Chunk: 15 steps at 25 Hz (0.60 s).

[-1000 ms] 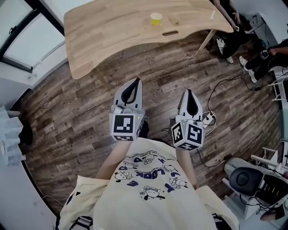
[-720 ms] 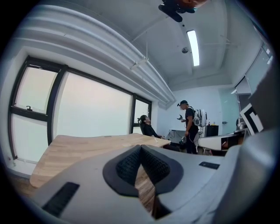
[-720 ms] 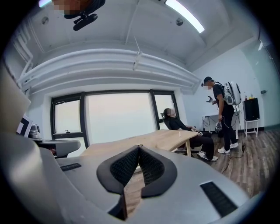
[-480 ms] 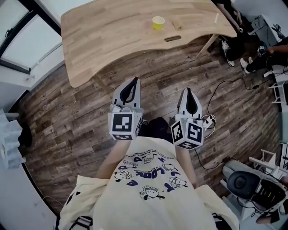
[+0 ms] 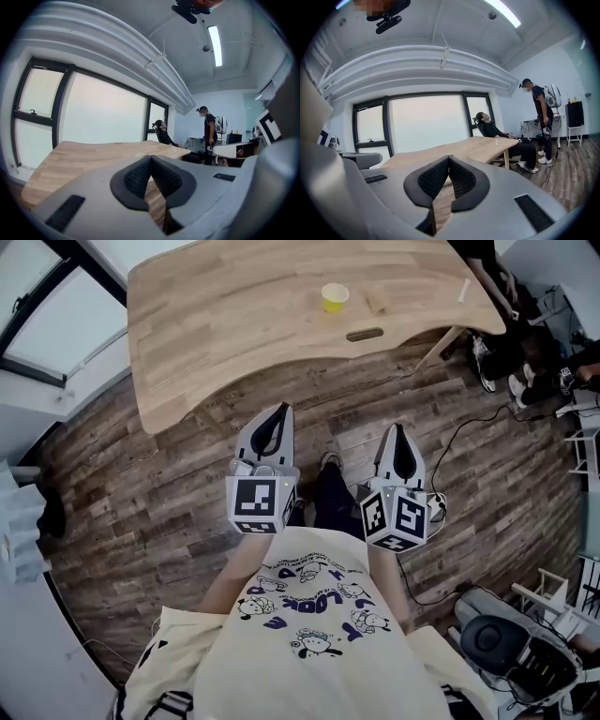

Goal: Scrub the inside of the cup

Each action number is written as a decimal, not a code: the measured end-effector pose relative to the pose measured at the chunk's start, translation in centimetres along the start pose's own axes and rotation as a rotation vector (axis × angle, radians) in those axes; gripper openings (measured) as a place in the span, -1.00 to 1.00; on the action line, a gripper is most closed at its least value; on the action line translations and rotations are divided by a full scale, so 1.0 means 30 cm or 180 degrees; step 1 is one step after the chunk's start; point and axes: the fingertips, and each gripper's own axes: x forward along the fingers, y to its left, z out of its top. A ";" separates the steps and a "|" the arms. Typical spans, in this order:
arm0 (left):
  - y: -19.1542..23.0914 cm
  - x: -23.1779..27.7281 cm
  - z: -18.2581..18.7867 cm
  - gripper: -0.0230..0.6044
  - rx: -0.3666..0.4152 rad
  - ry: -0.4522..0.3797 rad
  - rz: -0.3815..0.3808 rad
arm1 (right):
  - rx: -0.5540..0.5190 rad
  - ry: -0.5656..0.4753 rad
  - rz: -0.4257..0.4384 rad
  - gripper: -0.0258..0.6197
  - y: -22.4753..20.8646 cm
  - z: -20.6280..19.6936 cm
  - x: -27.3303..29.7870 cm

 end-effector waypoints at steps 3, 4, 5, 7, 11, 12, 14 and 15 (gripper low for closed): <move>0.005 0.080 0.015 -0.84 -0.0011 0.0007 0.0071 | 0.0017 0.0024 0.0060 -0.93 -0.034 0.017 0.083; 0.004 0.108 0.020 -0.84 -0.0016 0.0017 0.0089 | 0.0018 0.0025 0.0078 -0.93 -0.047 0.027 0.111; 0.001 0.136 0.026 -0.84 -0.0019 0.0026 0.0104 | 0.0019 0.0024 0.0098 -0.93 -0.061 0.038 0.139; -0.004 0.191 0.045 -0.84 -0.0011 0.0022 0.0140 | 0.0025 0.0032 0.0140 -0.93 -0.086 0.058 0.197; -0.018 0.296 0.072 -0.84 -0.0011 0.0019 0.0213 | 0.0025 0.0059 0.0215 -0.93 -0.142 0.088 0.304; -0.021 0.320 0.077 -0.84 -0.0010 0.0016 0.0237 | 0.0031 0.0066 0.0239 -0.93 -0.155 0.094 0.331; -0.027 0.365 0.085 -0.84 -0.0020 0.0017 0.0283 | 0.0037 0.0077 0.0289 -0.93 -0.181 0.108 0.384; -0.033 0.387 0.088 -0.84 -0.0027 0.0023 0.0303 | 0.0033 0.0081 0.0310 -0.93 -0.195 0.117 0.408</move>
